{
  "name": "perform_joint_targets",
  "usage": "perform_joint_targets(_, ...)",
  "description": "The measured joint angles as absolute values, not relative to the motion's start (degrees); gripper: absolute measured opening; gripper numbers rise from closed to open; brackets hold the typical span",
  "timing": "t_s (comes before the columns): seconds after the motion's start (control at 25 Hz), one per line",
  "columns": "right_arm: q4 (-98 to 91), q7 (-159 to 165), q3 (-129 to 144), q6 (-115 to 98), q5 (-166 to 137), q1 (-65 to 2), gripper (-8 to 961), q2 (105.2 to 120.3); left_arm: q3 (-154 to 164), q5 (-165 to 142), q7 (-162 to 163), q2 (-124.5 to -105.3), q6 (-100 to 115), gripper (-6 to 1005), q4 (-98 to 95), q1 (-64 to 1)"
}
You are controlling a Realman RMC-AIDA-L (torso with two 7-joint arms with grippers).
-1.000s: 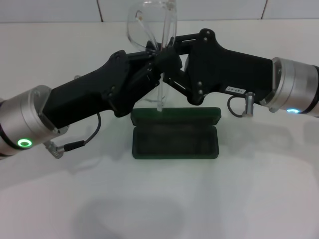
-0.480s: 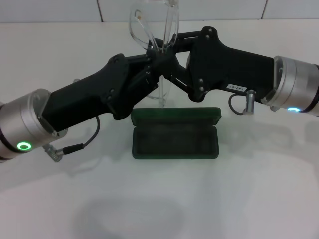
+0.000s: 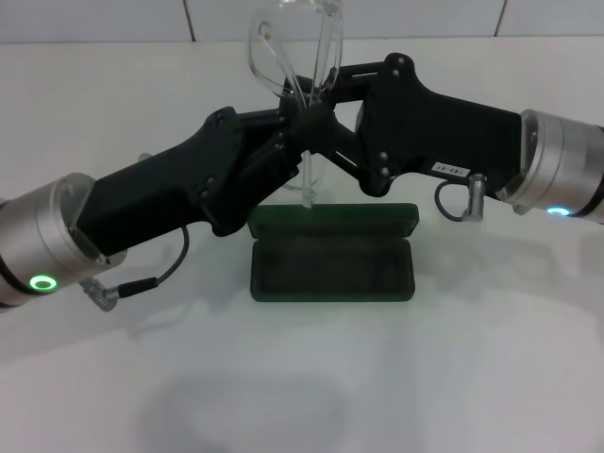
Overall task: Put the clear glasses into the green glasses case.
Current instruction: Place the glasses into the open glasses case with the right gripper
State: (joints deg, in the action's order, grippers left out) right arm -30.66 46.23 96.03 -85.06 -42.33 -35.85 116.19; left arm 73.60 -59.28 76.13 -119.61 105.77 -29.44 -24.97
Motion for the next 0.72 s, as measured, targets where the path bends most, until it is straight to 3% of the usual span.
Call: perform_joint_targets(0.72,-31.11,46.23,96.99,-85.81,-42.22,-35.29,113,116.19,72.77,-58.97,76.11,-119.70,104.44,34,-29.29,-25.02)
